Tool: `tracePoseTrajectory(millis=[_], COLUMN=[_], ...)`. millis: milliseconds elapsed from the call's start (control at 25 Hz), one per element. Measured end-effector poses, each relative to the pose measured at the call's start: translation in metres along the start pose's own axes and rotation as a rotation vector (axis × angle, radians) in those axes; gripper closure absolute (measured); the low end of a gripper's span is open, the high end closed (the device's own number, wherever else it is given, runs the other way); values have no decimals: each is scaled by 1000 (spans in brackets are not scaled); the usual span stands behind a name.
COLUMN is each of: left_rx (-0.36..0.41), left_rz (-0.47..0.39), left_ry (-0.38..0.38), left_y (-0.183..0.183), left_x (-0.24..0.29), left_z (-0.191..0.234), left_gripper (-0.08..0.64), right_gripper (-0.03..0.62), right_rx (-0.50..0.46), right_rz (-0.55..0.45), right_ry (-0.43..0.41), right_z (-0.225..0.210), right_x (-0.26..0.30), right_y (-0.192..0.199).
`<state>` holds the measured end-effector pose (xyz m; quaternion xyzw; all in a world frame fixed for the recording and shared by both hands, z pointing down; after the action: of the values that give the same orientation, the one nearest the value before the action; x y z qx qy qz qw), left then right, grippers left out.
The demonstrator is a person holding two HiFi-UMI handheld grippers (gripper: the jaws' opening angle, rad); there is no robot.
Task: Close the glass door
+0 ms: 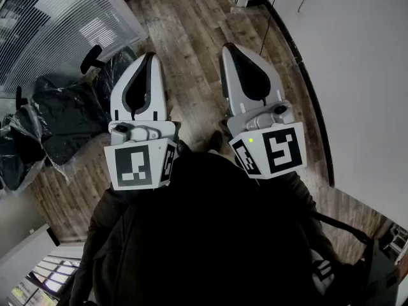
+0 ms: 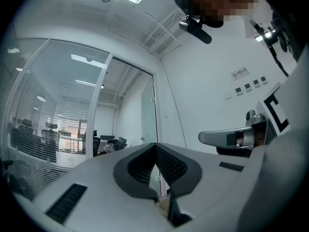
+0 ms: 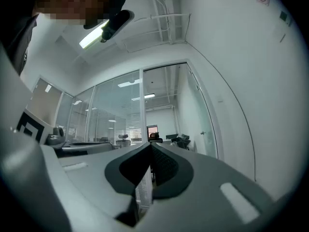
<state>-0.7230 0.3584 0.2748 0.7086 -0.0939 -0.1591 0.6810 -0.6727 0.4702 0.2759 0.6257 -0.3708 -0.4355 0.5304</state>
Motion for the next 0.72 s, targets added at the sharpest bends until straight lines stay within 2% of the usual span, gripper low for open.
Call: tracePoseTrajectory(millis=[440, 720], left_rx=[24, 24], left_rz=[15, 113], left_ry=[-38, -66], left_y=[21, 47], left_x=[24, 74], left_z=[-37, -22], left_gripper=[563, 563], right_gripper=[592, 591], right_rx=[57, 50], right_rz=[1, 39], right_ry=[-34, -26], right_z=[-53, -87], right_x=[-7, 35], right_y=[21, 40])
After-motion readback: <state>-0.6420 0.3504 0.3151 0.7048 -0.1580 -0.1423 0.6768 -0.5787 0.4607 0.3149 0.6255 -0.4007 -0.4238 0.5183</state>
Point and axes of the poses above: the fingertips, and each gripper's own axes: x forward along the fingers, z to its left, y out of its underside, the point moved 1 cm from there along -x, backward along the fingers, and after that the axes turned 15 degrees about -y, right-handed, at the moved point
